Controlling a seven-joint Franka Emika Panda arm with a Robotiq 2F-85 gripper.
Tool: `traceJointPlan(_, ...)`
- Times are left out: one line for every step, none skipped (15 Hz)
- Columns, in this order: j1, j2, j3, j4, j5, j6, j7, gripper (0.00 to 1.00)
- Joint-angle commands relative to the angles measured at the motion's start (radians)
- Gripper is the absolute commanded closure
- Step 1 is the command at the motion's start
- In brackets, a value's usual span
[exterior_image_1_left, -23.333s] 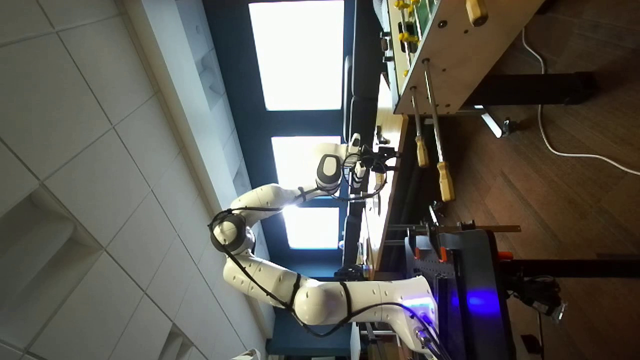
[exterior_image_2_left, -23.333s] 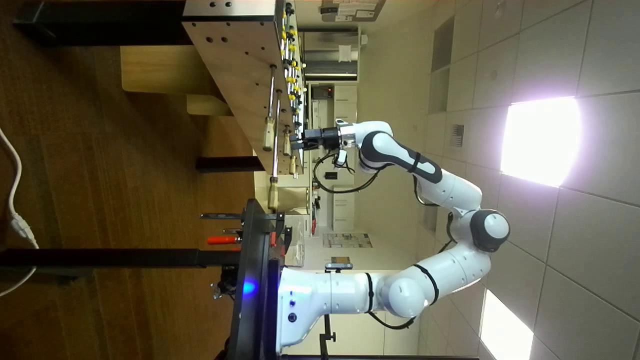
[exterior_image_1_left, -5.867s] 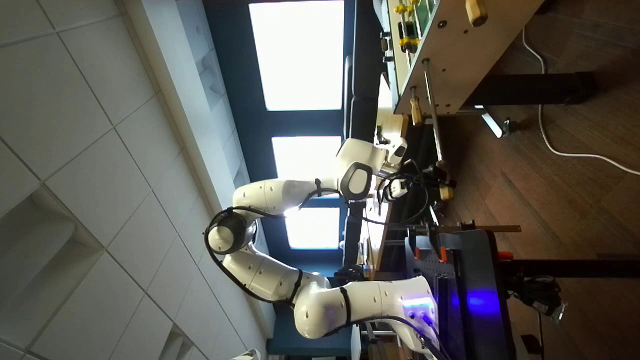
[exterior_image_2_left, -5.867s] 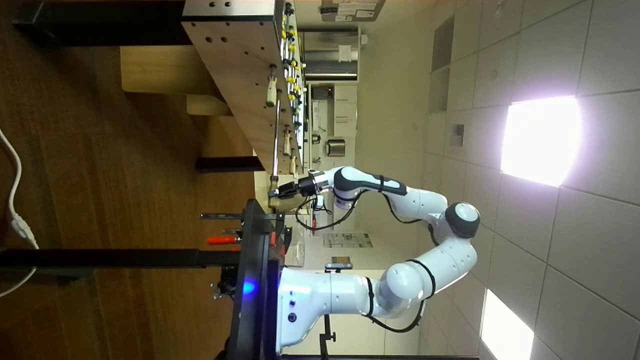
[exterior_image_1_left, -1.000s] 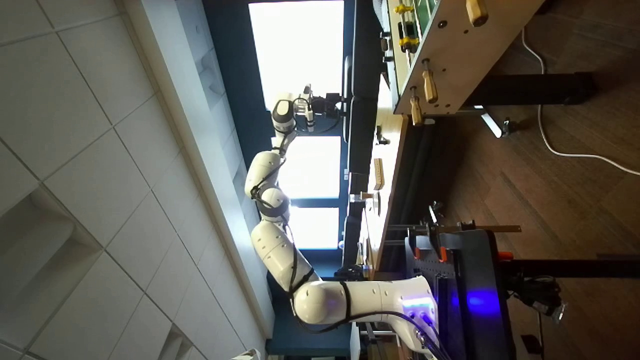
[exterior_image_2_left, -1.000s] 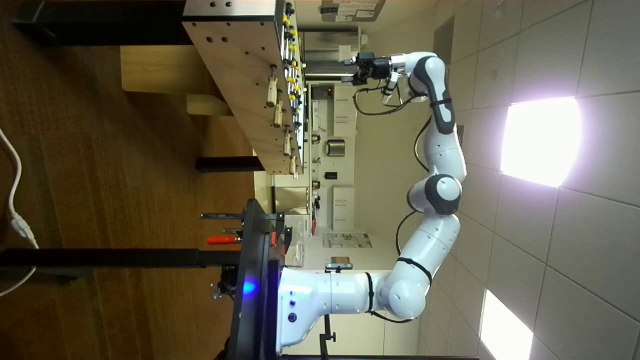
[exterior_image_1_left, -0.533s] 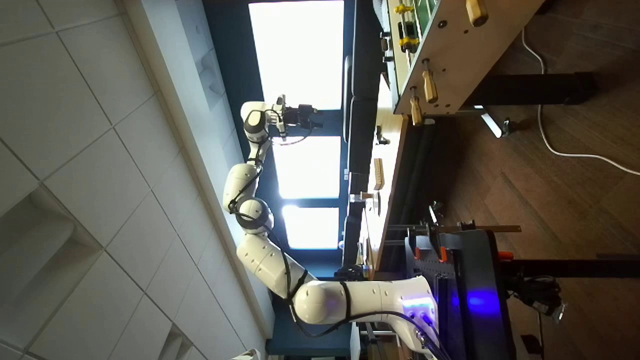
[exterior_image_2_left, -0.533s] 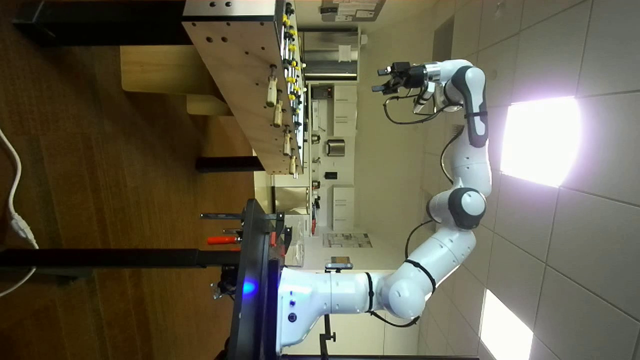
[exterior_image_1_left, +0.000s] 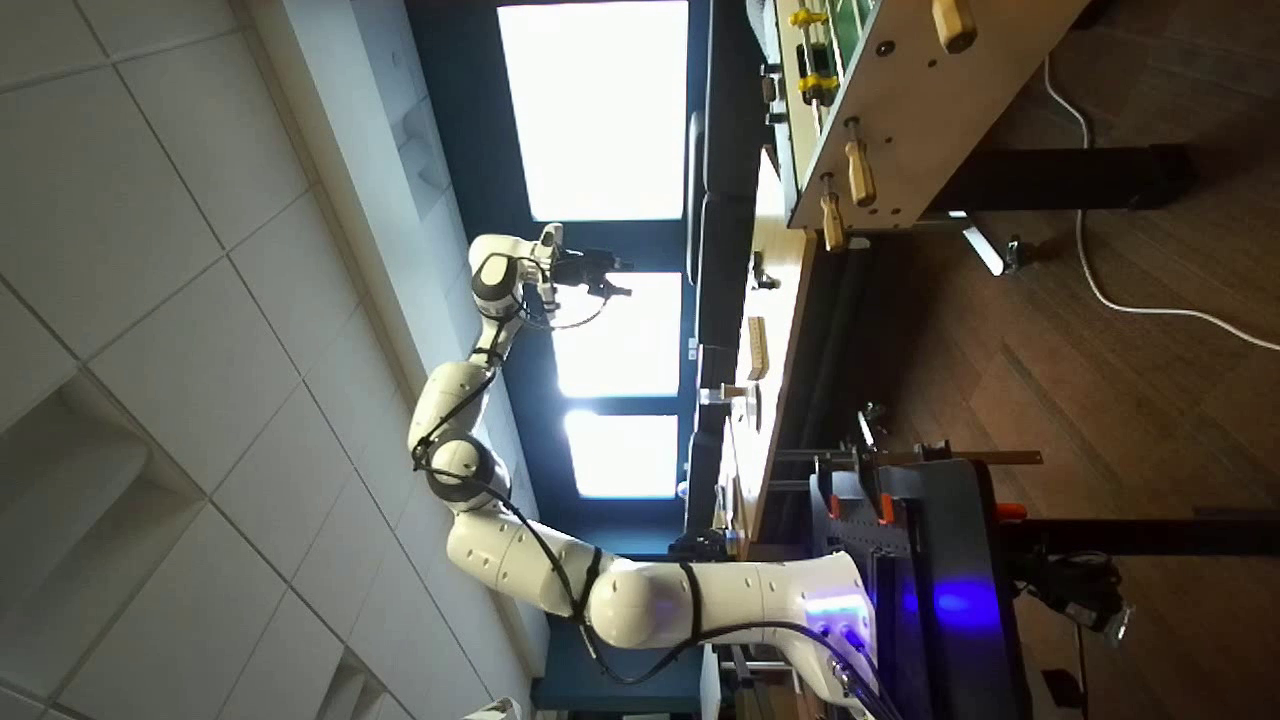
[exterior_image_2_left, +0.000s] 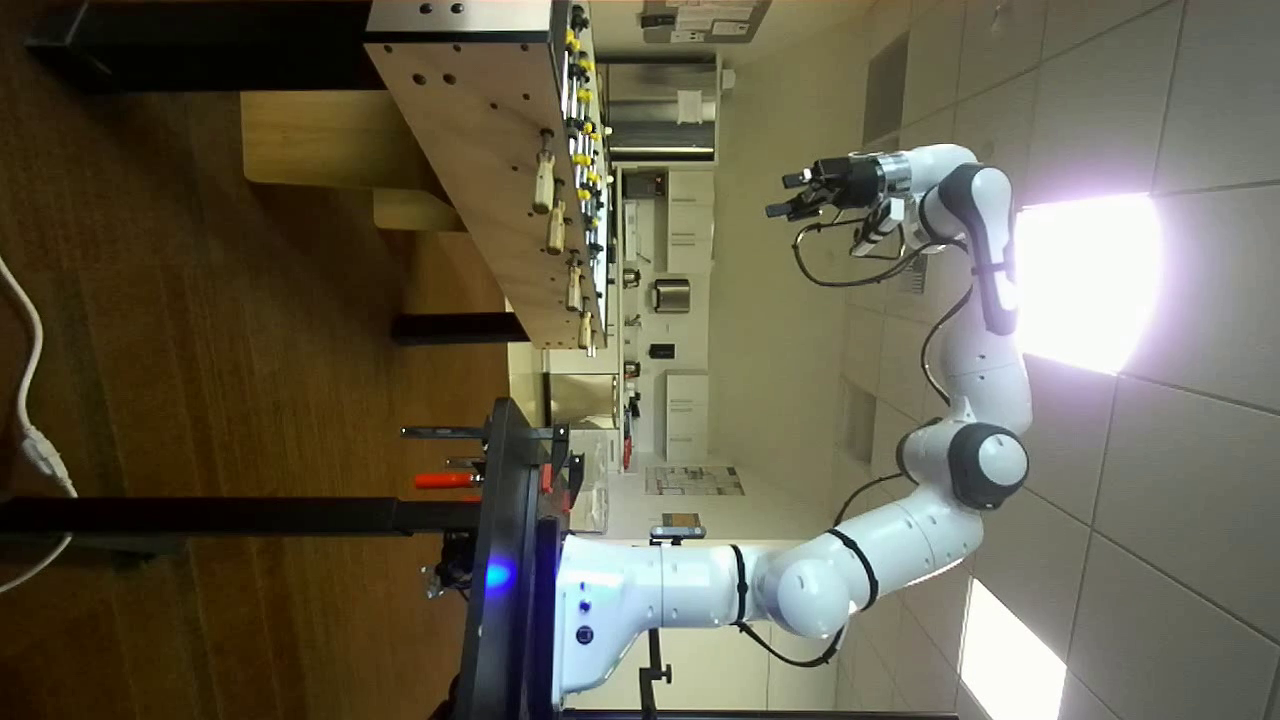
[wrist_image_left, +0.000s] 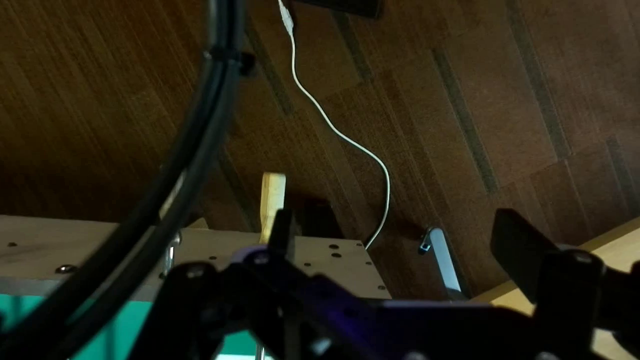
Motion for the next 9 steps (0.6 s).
traceJointPlan(0.004,-0.141,-0.001,-0.191,0.026,0.107,-0.002,0.00)
traceJointPlan(0.008,-0.157,-0.003,-0.230,0.019,0.152,0.012,0.00)
traceJointPlan(0.012,-0.173,-0.005,-0.271,0.014,0.210,0.029,0.00)
traceJointPlan(0.013,-0.188,-0.005,-0.312,0.017,0.273,0.043,0.00)
traceJointPlan(0.014,-0.198,-0.004,-0.346,0.018,0.322,0.056,0.00)
traceJointPlan(0.015,-0.204,-0.003,-0.377,0.015,0.362,0.064,0.00)
traceJointPlan(0.017,-0.210,-0.003,-0.408,0.010,0.398,0.074,0.00)
traceJointPlan(0.019,-0.212,-0.003,-0.434,0.005,0.423,0.089,0.00)
traceJointPlan(0.020,-0.214,-0.004,-0.463,0.001,0.451,0.095,0.00)
